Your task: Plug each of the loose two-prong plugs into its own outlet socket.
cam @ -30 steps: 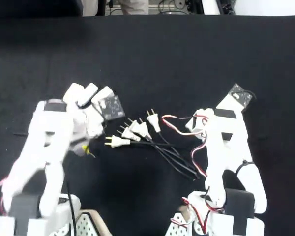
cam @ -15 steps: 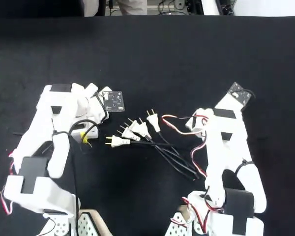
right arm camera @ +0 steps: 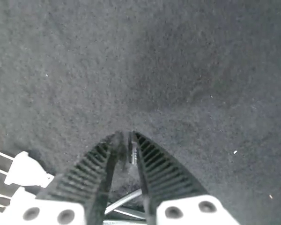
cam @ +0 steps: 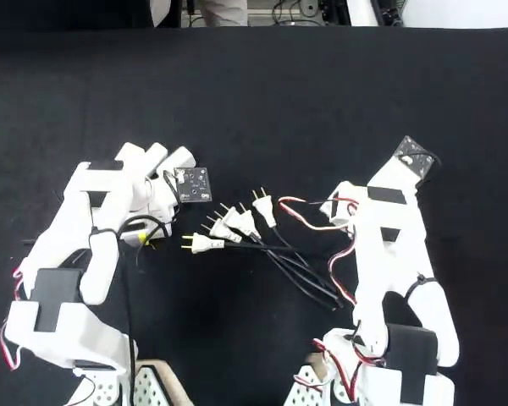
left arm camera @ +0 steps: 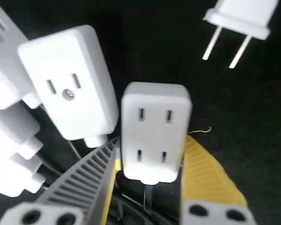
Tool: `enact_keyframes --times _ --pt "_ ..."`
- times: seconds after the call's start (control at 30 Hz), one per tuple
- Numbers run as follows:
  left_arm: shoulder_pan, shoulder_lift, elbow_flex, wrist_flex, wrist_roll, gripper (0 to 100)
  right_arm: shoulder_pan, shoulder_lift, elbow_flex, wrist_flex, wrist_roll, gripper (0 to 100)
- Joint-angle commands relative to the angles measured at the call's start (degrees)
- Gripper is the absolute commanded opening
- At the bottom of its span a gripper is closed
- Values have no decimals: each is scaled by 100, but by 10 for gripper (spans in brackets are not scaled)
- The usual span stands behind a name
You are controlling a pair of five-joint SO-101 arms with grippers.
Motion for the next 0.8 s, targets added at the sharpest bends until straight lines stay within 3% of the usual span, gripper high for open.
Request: enact_keyframes --times 0.0,0.1,0.2,0.37,0.47,0.67,0.77 --pt "163 -88 180 202 53 27 35 -4 -31 -88 53 28" --pt "470 -378 409 703 738 43 35 -4 -40 -88 53 28" --pt "857 -949 743 1046 1952 42 35 -4 -40 -97 53 28" --pt "1297 -1881 1385 958 4026 46 35 -4 -22 -97 53 28" --pt "1411 -2154 1807 378 4993 47 35 -4 -22 -97 53 28" --pt "1402 -2180 2132 -70 5292 51 35 -4 -22 -97 53 28" --pt "1367 -2242 2193 -62 5292 154 35 -13 -40 -88 53 31"
